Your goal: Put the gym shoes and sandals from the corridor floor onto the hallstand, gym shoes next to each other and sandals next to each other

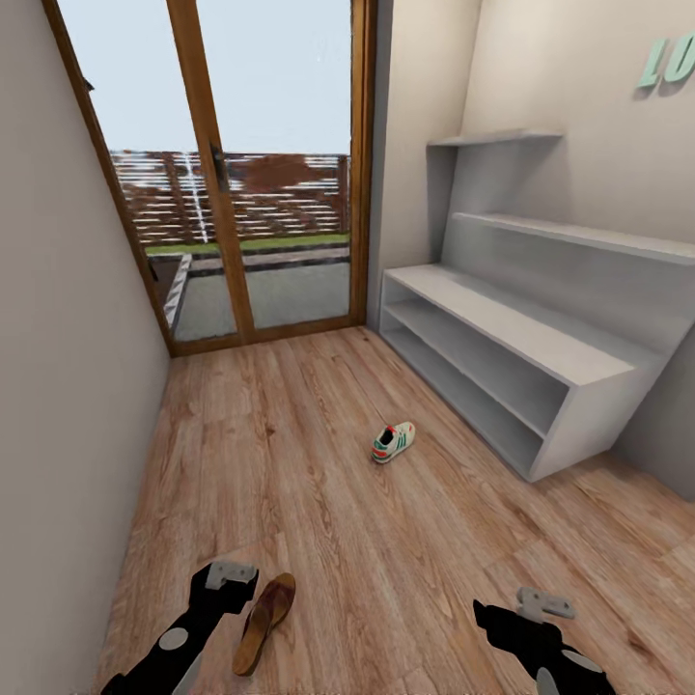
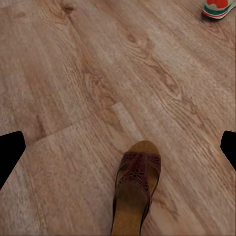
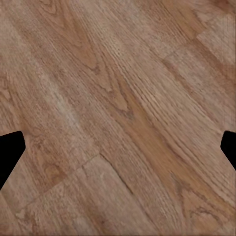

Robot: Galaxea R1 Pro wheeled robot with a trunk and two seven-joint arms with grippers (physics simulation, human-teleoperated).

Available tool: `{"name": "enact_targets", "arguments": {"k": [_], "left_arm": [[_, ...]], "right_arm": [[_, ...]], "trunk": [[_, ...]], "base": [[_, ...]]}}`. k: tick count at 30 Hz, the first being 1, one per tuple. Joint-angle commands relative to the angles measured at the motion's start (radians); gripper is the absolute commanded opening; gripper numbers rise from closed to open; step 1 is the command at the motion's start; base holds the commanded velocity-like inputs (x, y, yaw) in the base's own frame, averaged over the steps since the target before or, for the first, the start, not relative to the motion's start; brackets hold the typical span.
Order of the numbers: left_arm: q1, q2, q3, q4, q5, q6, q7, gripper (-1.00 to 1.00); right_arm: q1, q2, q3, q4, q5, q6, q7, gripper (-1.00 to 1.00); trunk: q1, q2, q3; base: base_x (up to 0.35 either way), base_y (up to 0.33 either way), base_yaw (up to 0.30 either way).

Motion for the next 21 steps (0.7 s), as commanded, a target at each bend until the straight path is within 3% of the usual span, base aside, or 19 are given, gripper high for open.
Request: {"name": "enact_targets", "arguments": {"k": [1,21], "left_arm": [[-0.001,0.002,-0.004,0.0,0.005,-0.003,-0.001,1.0],[-0.001,-0.004,-0.006,-0.003,0.003,-0.003,-0.001,1.0]], "right_arm": [[-0.001,0.001,0.0,-0.016,-0.011,0.018,-0.008,1.0],[0.0,-0.001,0.0,-0.035,-0.01,0.037,-0.006,1.0]], "trunk": [[0.004,-0.008,-0.006],[0.08,-0.148,-0.09]], "base": [[0.0,0.0,0.0],[0.0,0.0,0.0]]}}
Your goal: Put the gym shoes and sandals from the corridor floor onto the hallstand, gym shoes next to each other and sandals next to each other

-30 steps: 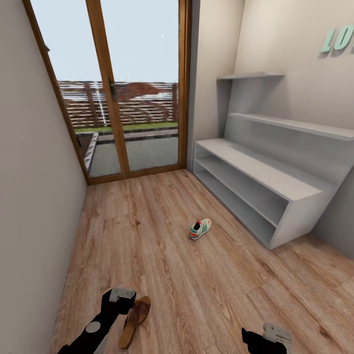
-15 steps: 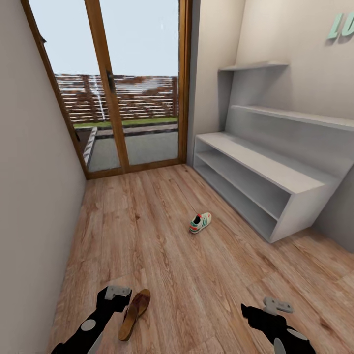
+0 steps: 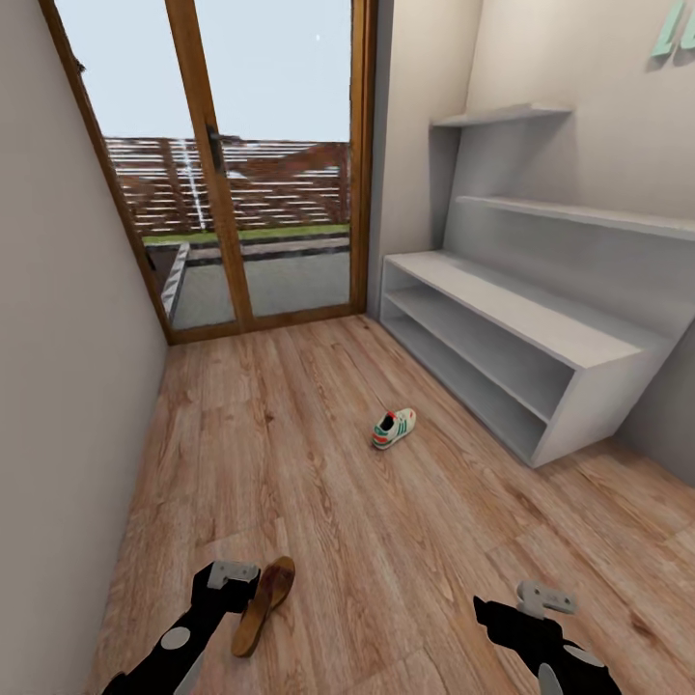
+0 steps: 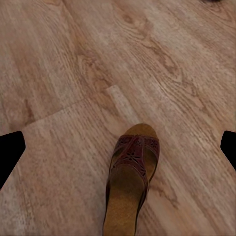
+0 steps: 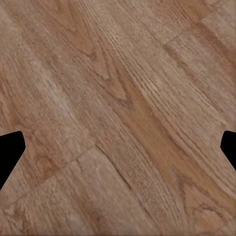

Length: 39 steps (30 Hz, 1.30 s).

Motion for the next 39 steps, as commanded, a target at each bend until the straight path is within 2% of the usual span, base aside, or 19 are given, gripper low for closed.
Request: {"name": "enact_targets", "arguments": {"k": [1,15,37,39], "left_arm": [[-0.001,0.001,-0.004,0.001,0.005,-0.003,-0.001,1.0],[-0.001,0.001,-0.005,0.001,0.003,-0.003,-0.001,1.0],[-0.001,0.005,-0.006,0.001,0.001,-0.003,-0.002,1.0],[-0.001,0.005,-0.006,0.001,0.001,-0.003,-0.002,1.0]], "right_arm": [[-0.001,0.0,0.0,-0.001,-0.011,0.004,-0.007,1.0],[-0.001,0.002,-0.002,-0.01,-0.009,0.005,-0.009,1.0],[0.0,0.002,-0.002,-0.011,-0.009,0.006,-0.009,1.0],[0.0,0.002,-0.002,-0.011,-0.009,0.006,-0.009,1.0]], "trunk": [[0.004,-0.008,-0.004],[0.057,-0.106,-0.051],[0.142,-0.26,-0.155],[0.143,-0.26,-0.166]], "base": [[0.0,0.0,0.0],[0.0,0.0,0.0],[0.0,0.0,0.0],[0.0,0.0,0.0]]}}
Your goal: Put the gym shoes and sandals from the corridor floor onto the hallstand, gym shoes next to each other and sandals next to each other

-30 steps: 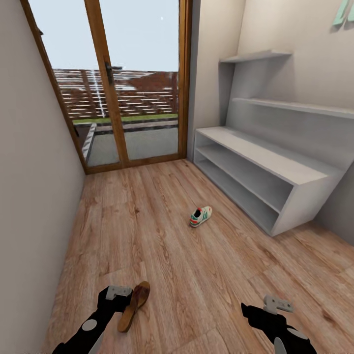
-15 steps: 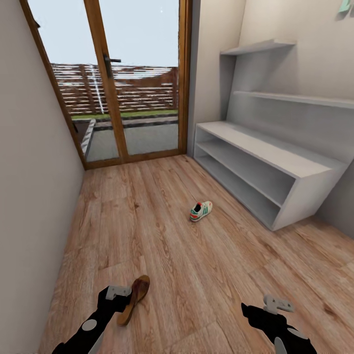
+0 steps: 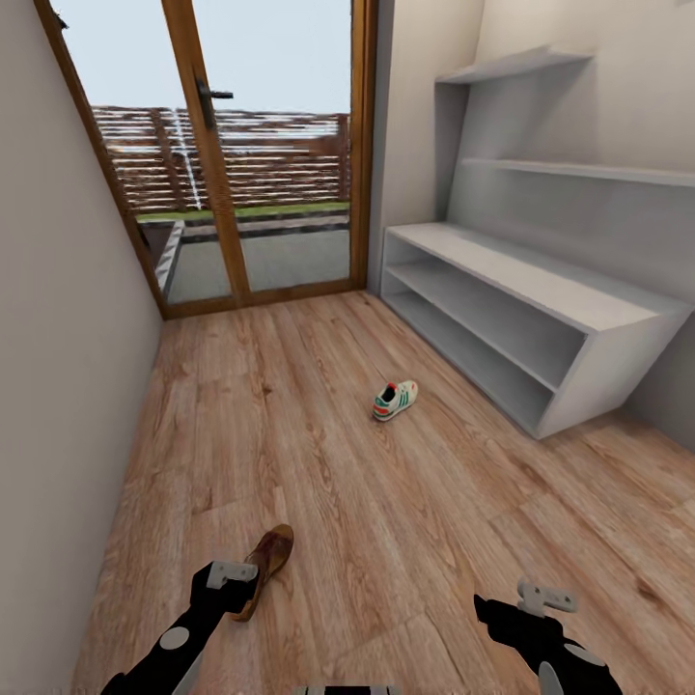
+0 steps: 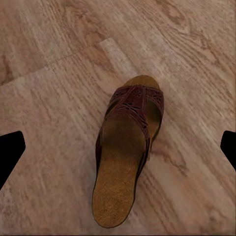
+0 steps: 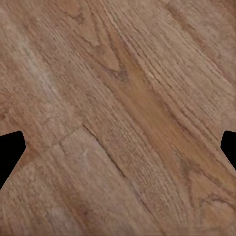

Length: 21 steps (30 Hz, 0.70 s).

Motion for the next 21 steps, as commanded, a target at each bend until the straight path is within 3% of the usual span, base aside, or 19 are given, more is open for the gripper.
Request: {"name": "enact_targets", "arguments": {"k": [1,8,21], "left_arm": [[-0.001,0.002,-0.005,0.001,0.004,-0.003,-0.001,1.0],[-0.001,0.003,-0.005,0.001,0.002,-0.003,-0.001,1.0],[-0.001,0.003,-0.005,0.001,0.002,-0.003,-0.001,1.0]], "right_arm": [[-0.001,0.001,-0.001,-0.001,-0.011,0.004,-0.007,1.0],[-0.001,0.0,-0.001,-0.002,-0.011,0.004,-0.007,1.0],[0.0,0.0,-0.001,-0.003,-0.011,0.004,-0.007,1.0]], "trunk": [[0.0,-0.001,-0.006],[0.003,-0.002,-0.043],[0.003,-0.002,-0.045]], "base": [[0.0,0.0,0.0],[0.0,0.0,0.0],[0.001,0.0,0.0]]}}
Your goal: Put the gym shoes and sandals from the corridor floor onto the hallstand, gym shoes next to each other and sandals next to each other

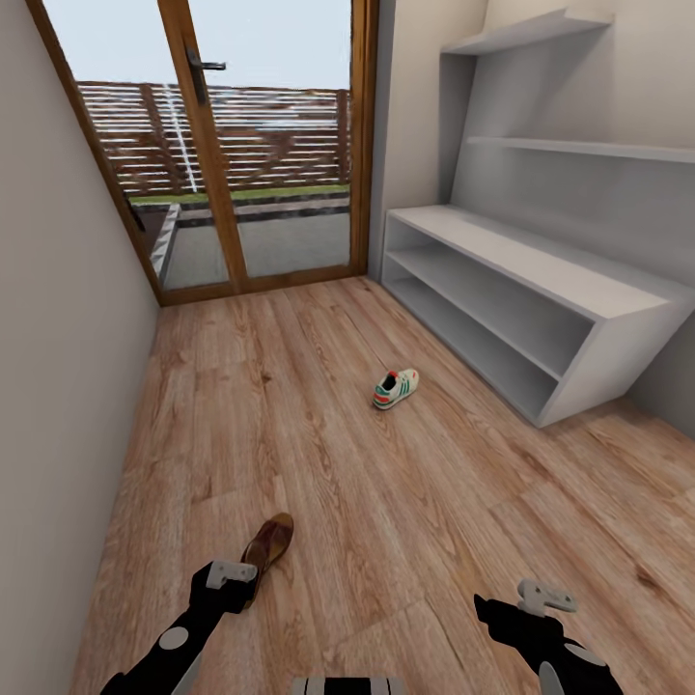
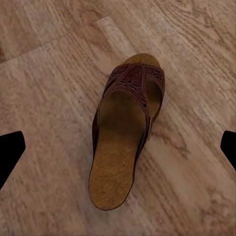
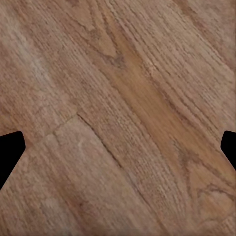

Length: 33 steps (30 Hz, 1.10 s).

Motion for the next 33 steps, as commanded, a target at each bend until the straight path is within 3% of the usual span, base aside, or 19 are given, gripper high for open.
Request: {"name": "enact_targets", "arguments": {"k": [1,10,25,33], "left_arm": [[-0.001,0.001,-0.004,0.0,0.004,-0.003,-0.001,1.0],[-0.001,0.001,-0.004,0.001,0.004,-0.003,-0.001,1.0],[-0.001,0.001,-0.004,0.001,0.004,-0.003,-0.001,1.0],[-0.001,0.001,-0.005,0.001,0.004,-0.003,-0.001,1.0]], "right_arm": [[-0.001,0.001,-0.001,-0.001,-0.011,0.004,-0.007,1.0],[0.0,0.0,-0.001,-0.001,-0.011,0.004,-0.007,1.0],[-0.001,0.0,-0.001,-0.001,-0.011,0.004,-0.007,1.0],[-0.001,0.0,-0.001,-0.001,-0.011,0.004,-0.007,1.0]], "trunk": [[0.0,0.0,-0.001],[0.0,0.0,-0.001],[0.0,0.0,-0.001],[0.003,-0.002,-0.039]], "base": [[0.041,0.0,0.0],[0.176,0.0,0.0],[0.017,0.0,0.0],[0.0,0.0,0.0]]}}
